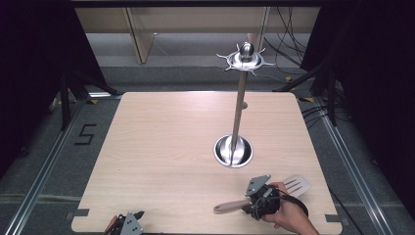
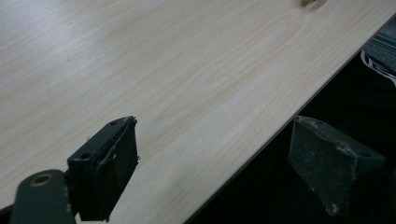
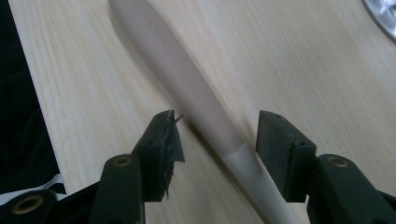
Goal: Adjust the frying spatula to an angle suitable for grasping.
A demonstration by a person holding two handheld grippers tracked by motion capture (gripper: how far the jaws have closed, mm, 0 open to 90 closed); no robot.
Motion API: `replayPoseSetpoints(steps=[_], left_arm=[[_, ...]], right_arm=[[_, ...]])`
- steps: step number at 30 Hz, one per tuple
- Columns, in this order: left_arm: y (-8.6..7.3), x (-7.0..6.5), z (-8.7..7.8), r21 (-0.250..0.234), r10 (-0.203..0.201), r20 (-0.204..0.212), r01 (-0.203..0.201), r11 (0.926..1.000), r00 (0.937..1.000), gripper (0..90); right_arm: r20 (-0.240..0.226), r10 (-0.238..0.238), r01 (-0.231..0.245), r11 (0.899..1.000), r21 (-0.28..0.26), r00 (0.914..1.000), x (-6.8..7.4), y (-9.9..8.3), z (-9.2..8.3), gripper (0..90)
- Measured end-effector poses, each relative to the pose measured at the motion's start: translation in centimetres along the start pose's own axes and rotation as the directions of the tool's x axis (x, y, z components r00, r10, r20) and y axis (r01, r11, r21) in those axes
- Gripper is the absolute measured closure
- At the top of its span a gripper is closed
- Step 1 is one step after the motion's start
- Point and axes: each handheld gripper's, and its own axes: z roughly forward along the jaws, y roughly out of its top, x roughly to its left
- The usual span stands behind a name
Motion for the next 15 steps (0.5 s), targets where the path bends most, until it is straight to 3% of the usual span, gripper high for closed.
replayPoseSetpoints(steps=[4, 5, 7, 8, 10, 12, 13, 14, 15], left_arm=[[-0.01, 0.07, 0.02, 0.008, 0.011, -0.012, -0.011, 0.9999, 0.9999, 14.8], [0.07, 0.27, -0.07, 0.012, 0.033, 0.003, -0.033, 0.9994, 0.9995, 14.8], [0.09, 0.27, -0.06, 0.009, 0.038, 0.005, -0.038, 0.9992, 0.9993, 14.8], [0.01, 0.10, -0.08, 0.015, 0.011, 0.010, -0.011, 0.9998, 0.9999, 14.8], [0.01, 0.03, -0.09, 0.018, -0.001, 0.013, 0.000, 0.9998, 0.9999, 14.8], [0.10, 0.33, -0.11, 0.015, 0.042, 0.002, -0.042, 0.9990, 0.9991, 14.8], [0.10, 0.35, -0.12, 0.017, 0.045, 0.002, -0.045, 0.9988, 0.9990, 14.8], [0.07, 0.26, -0.07, 0.016, 0.034, 0.003, -0.034, 0.9993, 0.9994, 14.8], [-0.01, 0.04, -0.04, 0.020, -0.004, 0.011, 0.004, 0.9998, 0.9999, 14.8]], right_arm=[[0.007, -0.033, 0.033, 0.999, 0.026, 0.9994, -0.34, 0.32, 0.18, 51.4], [0.009, -0.024, 0.024, 0.999, 0.042, 0.9997, -0.27, 0.38, 0.00, 51.9], [-0.008, -0.028, 0.028, 0.998, 0.049, 0.9996, -0.42, 0.52, 0.04, 52.9], [-0.014, -0.037, 0.038, 0.998, 0.050, 0.9992, -0.47, 0.56, 0.08, 54.3], [-0.021, -0.051, 0.052, 0.997, 0.062, 0.9985, -0.49, 0.67, 0.18, 55.5], [-0.024, -0.050, 0.051, 0.997, 0.062, 0.9985, -0.50, 0.69, 0.26, 55.6], [-0.020, -0.037, 0.039, 0.997, 0.074, 0.9991, -0.44, 0.73, 0.19, 55.8], [-0.026, -0.051, 0.053, 0.996, 0.074, 0.9983, -0.55, 0.81, 0.23, 56.0], [-0.028, -0.048, 0.051, 0.996, 0.079, 0.9984, -0.54, 0.89, 0.27, 56.5]])
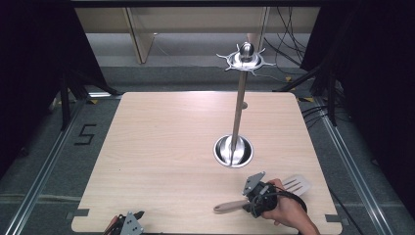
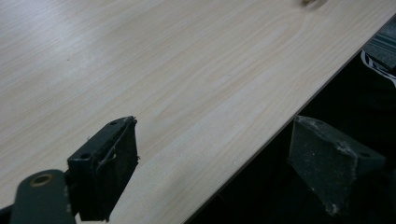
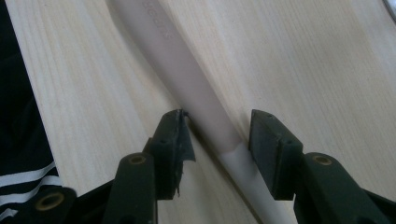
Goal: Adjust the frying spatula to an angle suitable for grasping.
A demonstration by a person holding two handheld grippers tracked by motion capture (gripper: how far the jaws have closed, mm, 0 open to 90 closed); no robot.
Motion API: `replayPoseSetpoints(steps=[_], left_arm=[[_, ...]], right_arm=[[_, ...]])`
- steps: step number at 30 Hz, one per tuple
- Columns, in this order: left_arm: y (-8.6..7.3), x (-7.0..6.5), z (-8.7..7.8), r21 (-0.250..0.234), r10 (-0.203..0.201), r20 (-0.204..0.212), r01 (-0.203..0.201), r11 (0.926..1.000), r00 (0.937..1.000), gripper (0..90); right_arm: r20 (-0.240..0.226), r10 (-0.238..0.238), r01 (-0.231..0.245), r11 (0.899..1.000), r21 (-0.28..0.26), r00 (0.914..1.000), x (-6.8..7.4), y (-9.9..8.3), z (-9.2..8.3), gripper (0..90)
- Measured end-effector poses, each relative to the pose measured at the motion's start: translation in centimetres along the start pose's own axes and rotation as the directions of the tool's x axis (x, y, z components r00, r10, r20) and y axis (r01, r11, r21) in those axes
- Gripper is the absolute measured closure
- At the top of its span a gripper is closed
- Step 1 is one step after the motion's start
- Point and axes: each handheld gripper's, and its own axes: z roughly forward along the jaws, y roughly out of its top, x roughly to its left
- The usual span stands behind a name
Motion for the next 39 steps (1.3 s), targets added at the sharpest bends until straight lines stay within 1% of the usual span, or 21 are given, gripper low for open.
replayPoseSetpoints(steps=[8, 9, 12, 14, 16, 17, 18, 19, 21, 23, 25, 26, 28, 29, 30, 32, 33, 36, 37, 38, 39], left_arm=[[-0.1, 0.0, 0.2, -0.007, 0.004, -0.010, -0.004, 1.0000, 0.9999, 14.8], [-0.1, 0.1, 0.2, -0.008, 0.013, -0.009, -0.013, 0.9999, 0.9999, 14.8], [-0.1, 0.1, 0.2, -0.007, 0.007, -0.009, -0.007, 0.9999, 0.9999, 14.8], [-0.1, 0.1, 0.2, -0.004, 0.013, -0.020, -0.013, 0.9999, 0.9997, 14.8], [-0.1, 0.0, 0.2, -0.014, -0.003, -0.013, 0.002, 0.9999, 0.9999, 14.8], [-0.1, 0.0, 0.2, -0.012, -0.005, -0.010, 0.005, 0.9999, 0.9999, 14.8], [0.0, 0.3, 0.2, -0.015, 0.032, -0.013, -0.033, 0.9994, 0.9994, 14.8], [0.0, 0.3, 0.1, -0.014, 0.041, -0.014, -0.041, 0.9990, 0.9991, 14.8], [0.0, 0.4, 0.1, 0.001, 0.052, -0.016, -0.052, 0.9986, 0.9985, 14.8], [0.0, 0.4, -0.1, 0.014, 0.045, 0.000, -0.045, 0.9989, 0.9990, 14.8], [0.0, 0.4, -0.1, 0.010, 0.042, 0.003, -0.042, 0.9991, 0.9991, 14.8], [-0.1, 0.1, 0.2, -0.012, 0.014, -0.011, -0.014, 0.9998, 0.9998, 14.8], [-0.1, 0.1, 0.2, -0.003, 0.007, -0.022, -0.007, 1.0000, 0.9997, 14.8], [-0.1, 0.1, 0.2, -0.006, 0.007, -0.022, -0.007, 1.0000, 0.9997, 14.8], [-0.1, 0.1, 0.2, -0.005, 0.008, -0.023, -0.008, 1.0000, 0.9997, 14.8], [-0.1, 0.1, 0.2, -0.006, 0.003, -0.023, -0.004, 1.0000, 0.9997, 14.8], [-0.1, 0.2, 0.2, 0.002, 0.029, -0.021, -0.029, 0.9996, 0.9994, 14.8], [-0.1, 0.1, 0.1, -0.006, 0.016, -0.008, -0.016, 0.9998, 0.9998, 14.8], [-0.1, 0.2, 0.2, 0.001, 0.025, -0.021, -0.025, 0.9997, 0.9995, 14.8], [-0.1, 0.1, 0.1, -0.001, 0.010, -0.016, -0.010, 1.0000, 0.9998, 14.8], [-0.1, 0.1, 0.1, 0.000, 0.006, -0.015, -0.006, 1.0000, 0.9999, 14.8]], right_arm=[[0.005, -0.038, 0.038, 0.997, 0.074, 0.9992, -0.3, 1.1, 0.0, 63.6], [0.009, -0.064, 0.063, 0.993, 0.105, 0.9979, -0.5, 1.5, 0.0, 66.2], [0.002, -0.082, 0.081, 0.988, 0.133, 0.9967, -0.6, 1.9, 0.1, 67.7], [0.015, -0.124, 0.119, 0.976, 0.183, 0.9922, -0.9, 2.5, 0.1, 70.2], [0.022, -0.106, 0.098, 0.972, 0.211, 0.9942, -0.9, 2.6, 0.1, 71.4], [0.018, -0.122, 0.115, 0.970, 0.212, 0.9924, -1.1, 2.8, 0.1, 72.5], [0.029, -0.112, 0.102, 0.967, 0.233, 0.9933, -1.3, 3.0, 0.1, 73.8], [0.035, -0.099, 0.088, 0.966, 0.243, 0.9944, -1.4, 3.2, 0.0, 74.1], [0.033, -0.100, 0.089, 0.966, 0.242, 0.9945, -1.7, 3.3, 0.0, 74.2], [0.005, -0.123, 0.118, 0.964, 0.236, 0.9924, -2.2, 3.3, 0.2, 74.1], [-0.012, -0.100, 0.100, 0.965, 0.241, 0.9949, -2.2, 3.3, 0.2, 74.1], [-0.017, -0.104, 0.105, 0.965, 0.241, 0.9944, -2.2, 3.3, 0.2, 74.1], [-0.016, -0.103, 0.103, 0.964, 0.245, 0.9946, -2.3, 3.3, 0.2, 74.1], [-0.022, -0.143, 0.144, 0.962, 0.234, 0.9895, -2.6, 3.3, 0.3, 74.1], [-0.018, -0.121, 0.121, 0.962, 0.243, 0.9925, -2.5, 3.3, 0.3, 74.1], [-0.019, -0.125, 0.126, 0.962, 0.241, 0.9920, -2.5, 3.3, 0.3, 74.1], [-0.024, -0.101, 0.104, 0.962, 0.253, 0.9946, -2.3, 3.4, 0.3, 74.2], [-0.023, -0.122, 0.124, 0.952, 0.279, 0.9922, -2.2, 3.9, 0.6, 74.7], [-0.023, -0.122, 0.124, 0.952, 0.279, 0.9922, -2.2, 3.9, 0.6, 74.7], [-0.025, -0.146, 0.147, 0.949, 0.280, 0.9890, -2.4, 3.9, 0.6, 74.8], [-0.028, -0.138, 0.140, 0.948, 0.285, 0.9900, -2.3, 4.0, 0.6, 74.8]])
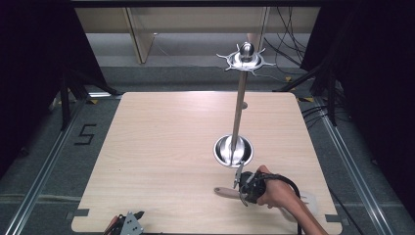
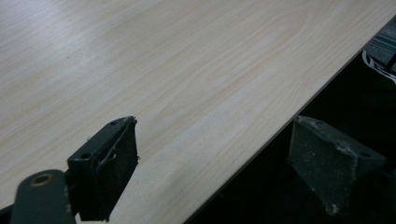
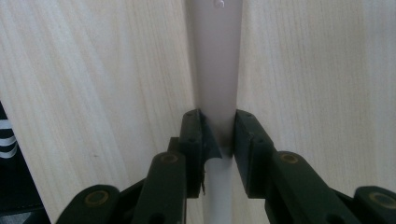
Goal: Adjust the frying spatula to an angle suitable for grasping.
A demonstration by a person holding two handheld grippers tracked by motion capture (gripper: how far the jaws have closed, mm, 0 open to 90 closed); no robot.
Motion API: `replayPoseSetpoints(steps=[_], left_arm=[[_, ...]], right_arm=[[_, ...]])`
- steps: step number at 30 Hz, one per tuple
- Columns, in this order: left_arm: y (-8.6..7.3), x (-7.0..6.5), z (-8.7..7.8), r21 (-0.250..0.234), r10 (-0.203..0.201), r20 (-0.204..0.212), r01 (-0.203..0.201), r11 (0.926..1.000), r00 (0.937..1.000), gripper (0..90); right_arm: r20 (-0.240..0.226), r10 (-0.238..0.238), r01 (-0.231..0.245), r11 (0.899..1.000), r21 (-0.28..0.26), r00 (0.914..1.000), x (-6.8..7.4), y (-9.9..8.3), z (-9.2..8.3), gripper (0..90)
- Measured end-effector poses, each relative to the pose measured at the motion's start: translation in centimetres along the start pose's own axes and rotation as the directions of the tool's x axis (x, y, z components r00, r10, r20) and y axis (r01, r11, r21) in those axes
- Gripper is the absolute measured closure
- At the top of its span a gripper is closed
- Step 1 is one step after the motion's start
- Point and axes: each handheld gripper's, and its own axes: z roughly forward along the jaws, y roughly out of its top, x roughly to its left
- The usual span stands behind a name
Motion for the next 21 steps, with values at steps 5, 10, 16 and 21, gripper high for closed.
replayPoseSetpoints(steps=[5, 10, 16, 21], left_arm=[[0.0, 0.1, -0.1, 0.004, 0.015, 0.001, -0.015, 0.9999, 0.9999, 14.8], [0.1, 0.3, -0.1, -0.002, 0.047, -0.002, -0.047, 0.9989, 0.9989, 14.8], [0.0, 0.0, 0.1, -0.016, -0.004, 0.006, 0.004, 0.9999, 1.0000, 14.8], [0.0, 0.0, 0.1, -0.006, -0.005, -0.008, 0.005, 1.0000, 1.0000, 14.8]], right_arm=[[-0.001, 0.012, -0.012, 1.000, 0.002, 0.9999, 0.2, 0.0, 0.0, 74.9], [0.012, 0.011, -0.011, 1.000, -0.015, 0.9999, 0.2, -0.2, -0.1, 75.0], [0.029, 0.089, -0.086, 0.990, -0.110, 0.9956, -0.2, -1.5, -1.7, 75.1], [0.060, 0.166, -0.149, 0.962, -0.228, 0.9842, -0.5, -3.2, -3.5, 75.2]])
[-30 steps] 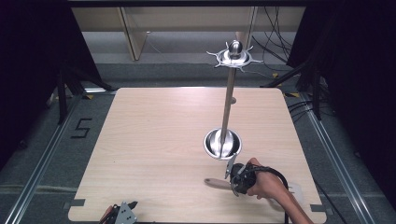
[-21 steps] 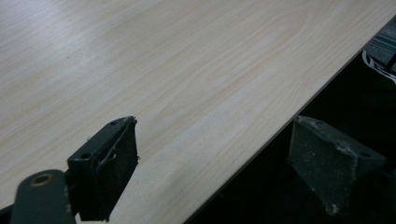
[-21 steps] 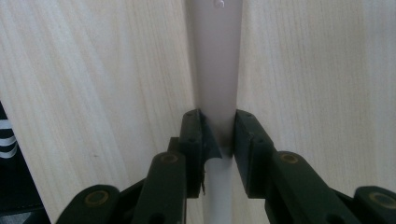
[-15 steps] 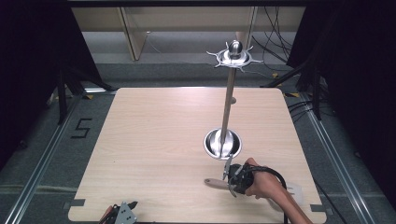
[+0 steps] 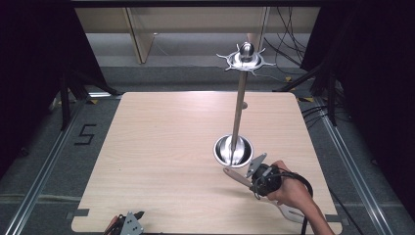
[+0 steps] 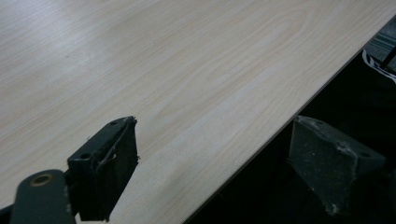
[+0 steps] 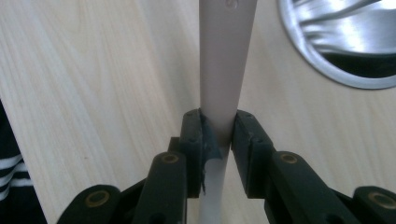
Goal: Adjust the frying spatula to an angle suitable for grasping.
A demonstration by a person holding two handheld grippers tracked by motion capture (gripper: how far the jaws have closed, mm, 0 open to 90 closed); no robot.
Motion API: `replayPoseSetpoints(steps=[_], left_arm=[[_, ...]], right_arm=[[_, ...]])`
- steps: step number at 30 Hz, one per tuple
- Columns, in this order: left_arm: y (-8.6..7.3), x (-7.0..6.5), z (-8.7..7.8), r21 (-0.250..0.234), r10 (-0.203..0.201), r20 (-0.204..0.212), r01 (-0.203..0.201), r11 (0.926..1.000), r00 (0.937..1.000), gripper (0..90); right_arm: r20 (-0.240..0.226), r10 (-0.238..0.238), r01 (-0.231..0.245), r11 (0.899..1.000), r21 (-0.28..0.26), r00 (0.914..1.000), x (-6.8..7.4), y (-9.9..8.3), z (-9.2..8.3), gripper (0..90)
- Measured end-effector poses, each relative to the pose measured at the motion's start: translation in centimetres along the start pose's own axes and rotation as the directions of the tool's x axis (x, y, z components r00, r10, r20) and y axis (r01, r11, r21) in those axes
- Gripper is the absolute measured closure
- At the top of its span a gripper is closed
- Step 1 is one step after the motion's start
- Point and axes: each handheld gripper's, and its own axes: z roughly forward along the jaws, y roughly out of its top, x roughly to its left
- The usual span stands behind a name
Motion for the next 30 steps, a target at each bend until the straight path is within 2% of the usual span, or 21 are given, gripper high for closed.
replayPoseSetpoints(steps=[2, 3, 4, 7, 8, 9, 10, 11, 14, 15, 18, 19, 22, 23, 24, 25, 26, 27, 28, 29, 30], left_arm=[[0.0, 0.0, 0.0, -0.001, 0.002, 0.000, -0.002, 1.0000, 1.0000, 14.8], [0.0, 0.0, -0.1, 0.006, -0.002, 0.012, 0.002, 1.0000, 0.9999, 14.8], [0.1, 0.3, -0.1, 0.010, 0.036, 0.014, -0.036, 0.9993, 0.9993, 14.8], [0.1, 0.4, -0.2, 0.012, 0.052, 0.013, -0.052, 0.9986, 0.9986, 14.8], [0.0, 0.1, -0.2, 0.015, 0.008, 0.021, -0.008, 0.9998, 0.9997, 14.8], [0.0, 0.0, -0.1, 0.014, -0.010, 0.023, 0.010, 0.9999, 0.9997, 14.8], [0.0, 0.0, -0.1, 0.014, -0.010, 0.023, 0.010, 0.9999, 0.9997, 14.8], [0.1, 0.2, -0.1, 0.013, 0.024, 0.019, -0.024, 0.9996, 0.9995, 14.8], [0.0, 0.1, -0.1, 0.015, 0.001, 0.021, -0.001, 0.9999, 0.9998, 14.8], [0.0, 0.1, -0.1, 0.015, 0.002, 0.021, -0.002, 0.9999, 0.9998, 14.8], [0.0, 0.0, -0.1, 0.016, -0.001, 0.022, 0.001, 0.9999, 0.9998, 14.8], [0.0, 0.0, -0.1, 0.016, -0.004, 0.021, 0.004, 0.9999, 0.9998, 14.8], [0.0, 0.0, -0.1, 0.018, -0.014, 0.025, 0.014, 0.9998, 0.9996, 14.8], [0.0, 0.0, -0.1, 0.017, -0.011, 0.025, 0.010, 0.9998, 0.9996, 14.8], [0.0, 0.2, -0.1, 0.012, 0.019, 0.019, -0.019, 0.9997, 0.9996, 14.8], [0.0, 0.2, -0.1, 0.012, 0.019, 0.019, -0.019, 0.9997, 0.9996, 14.8], [0.0, 0.0, -0.1, 0.021, -0.021, 0.030, 0.020, 0.9996, 0.9993, 14.8], [0.0, 0.0, -0.1, 0.016, -0.013, 0.025, 0.012, 0.9998, 0.9996, 14.8], [0.0, 0.1, -0.1, 0.015, 0.000, 0.023, 0.000, 0.9999, 0.9997, 14.8], [0.0, 0.1, -0.1, 0.016, -0.006, 0.024, 0.006, 0.9999, 0.9997, 14.8], [0.0, 0.1, -0.1, 0.016, -0.006, 0.024, 0.006, 0.9999, 0.9997, 14.8]], right_arm=[[0.003, 0.001, -0.001, 0.999, -0.035, 1.0000, -0.2, -0.3, -0.4, 75.2], [0.012, 0.005, -0.004, 0.996, -0.085, 0.9999, -0.5, -0.6, -0.9, 75.2], [0.029, 0.030, -0.027, 0.995, -0.097, 0.9991, -0.6, -0.8, -1.5, 75.2], [0.037, 0.043, -0.038, 0.990, -0.136, 0.9984, -0.9, -1.1, -2.3, 75.2], [0.039, 0.086, -0.079, 0.984, -0.159, 0.9955, -1.0, -1.4, -3.2, 75.2], [0.053, 0.093, -0.081, 0.978, -0.190, 0.9943, -1.2, -1.6, -3.5, 75.2], [0.053, 0.093, -0.081, 0.978, -0.190, 0.9943, -1.2, -1.6, -3.5, 75.2], [0.069, 0.118, -0.101, 0.971, -0.218, 0.9906, -1.4, -1.9, -4.2, 75.2], [0.071, 0.094, -0.074, 0.966, -0.247, 0.9931, -1.7, -2.2, -4.8, 75.3], [0.085, 0.134, -0.105, 0.953, -0.285, 0.9874, -1.7, -2.4, -5.4, 75.2], [0.094, 0.113, -0.078, 0.946, -0.314, 0.9892, -1.9, -2.6, -5.8, 75.2], [0.099, 0.119, -0.079, 0.935, -0.344, 0.9879, -2.2, -2.8, -6.4, 75.3], [0.098, 0.141, -0.096, 0.925, -0.367, 0.9852, -2.2, -2.9, -6.8, 75.3], [0.082, 0.164, -0.120, 0.914, -0.388, 0.9831, -2.3, -3.1, -7.4, 75.3], [0.077, 0.168, -0.125, 0.911, -0.394, 0.9828, -2.4, -3.2, -7.6, 75.3], [0.077, 0.168, -0.125, 0.911, -0.394, 0.9828, -2.4, -3.2, -7.6, 75.3], [0.083, 0.184, -0.134, 0.899, -0.417, 0.9793, -2.5, -3.2, -7.7, 75.3], [0.093, 0.189, -0.131, 0.891, -0.434, 0.9776, -2.7, -3.3, -7.8, 75.3], [0.085, 0.193, -0.139, 0.891, -0.433, 0.9774, -2.9, -3.4, -8.2, 75.3], [0.072, 0.215, -0.160, 0.878, -0.452, 0.9739, -2.9, -3.4, -8.5, 75.3], [0.072, 0.215, -0.160, 0.878, -0.452, 0.9739, -2.9, -3.4, -8.5, 75.3]])
